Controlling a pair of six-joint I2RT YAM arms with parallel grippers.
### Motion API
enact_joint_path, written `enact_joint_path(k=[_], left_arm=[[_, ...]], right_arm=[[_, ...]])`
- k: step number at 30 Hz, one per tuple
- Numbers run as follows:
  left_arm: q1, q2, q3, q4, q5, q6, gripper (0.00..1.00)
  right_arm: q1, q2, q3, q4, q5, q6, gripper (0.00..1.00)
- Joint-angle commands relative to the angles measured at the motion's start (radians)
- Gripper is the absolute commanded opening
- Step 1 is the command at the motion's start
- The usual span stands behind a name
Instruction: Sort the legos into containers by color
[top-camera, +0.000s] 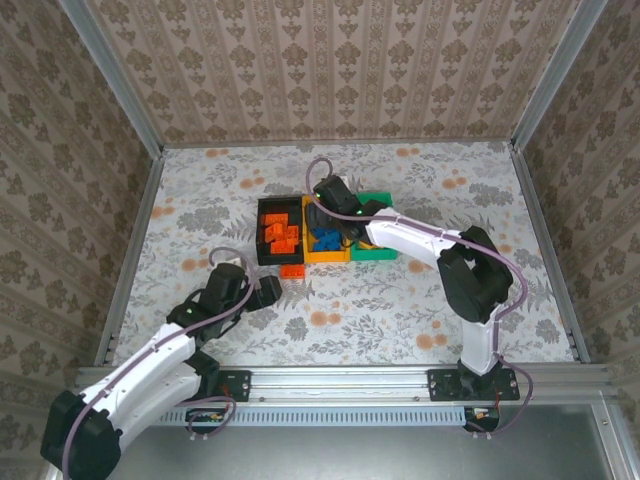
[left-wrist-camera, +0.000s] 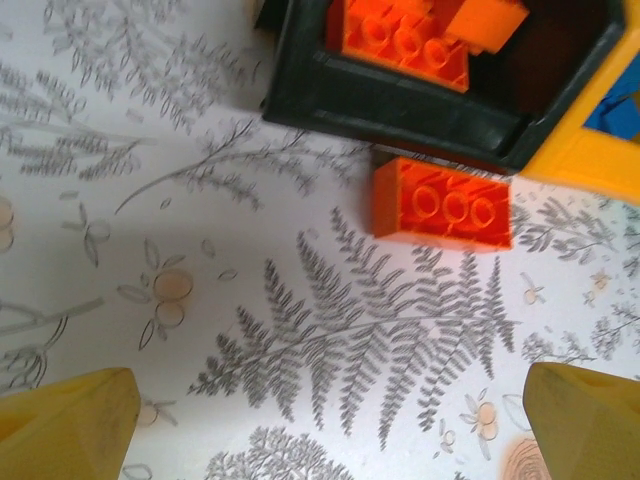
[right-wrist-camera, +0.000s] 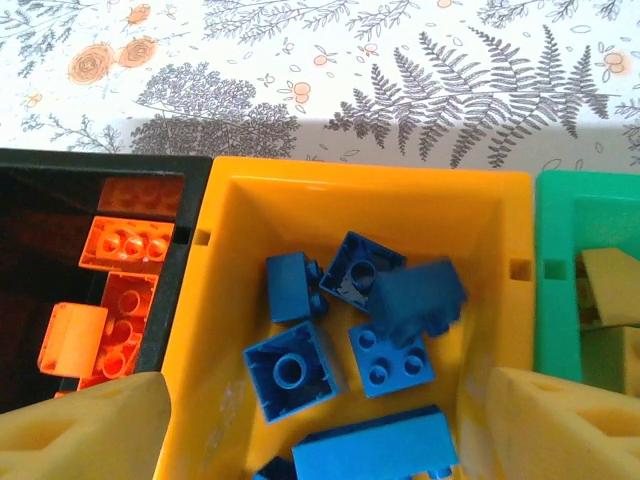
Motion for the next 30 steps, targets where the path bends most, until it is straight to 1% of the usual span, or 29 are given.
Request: enact_joint_path(k=[1, 3, 5, 10, 14, 16, 21, 23, 24, 30], left_arm=[[-0.013, 0.048, 0.068, 0.018, -0.015, 0.081, 1.00], [-0.035, 0.094, 0.079, 0.053, -0.025, 0.094, 1.00], [-0.076, 0.142, 0.091, 0.087, -0.064, 0.109, 1.00], [-0.246, 0.299, 0.170, 0.125, -0.291, 0.188, 1.00], [-0.315, 0.435, 0.226, 0.143, -0.402, 0.222, 1.00], [-0.328, 0.495, 0.243, 0.159, -0.429, 0.227, 1.00], [-0.341, 0.626, 0.265, 0.221, -0.431, 0.219, 1.00], [-0.344, 0.665, 0.275, 0.229, -0.439, 0.208, 1.00], [-0.346, 0.682, 0.276, 0.236, -0.444, 0.200, 0.99], [-0.358, 0.754, 0.262, 0.295, -0.475, 0.178, 0.98]], right_arm=[[0.009, -0.122, -0.078, 0.076, 0.000, 0.000, 0.86], [0.015, -0.164, -0.127, 0.092, -0.004, 0.004, 0.88], [0.022, -0.208, -0.181, 0.101, -0.006, 0.011, 0.88], [0.028, -0.323, -0.330, 0.146, -0.011, 0.034, 0.90], [0.028, -0.400, -0.420, 0.159, -0.005, 0.045, 0.91], [0.028, -0.434, -0.455, 0.162, 0.002, 0.048, 0.91], [0.021, -0.494, -0.509, 0.157, 0.020, 0.046, 0.92], [0.017, -0.496, -0.522, 0.154, 0.023, 0.046, 0.92], [0.016, -0.528, -0.528, 0.154, 0.025, 0.048, 0.93], [0.004, -0.576, -0.560, 0.160, 0.032, 0.050, 0.93]])
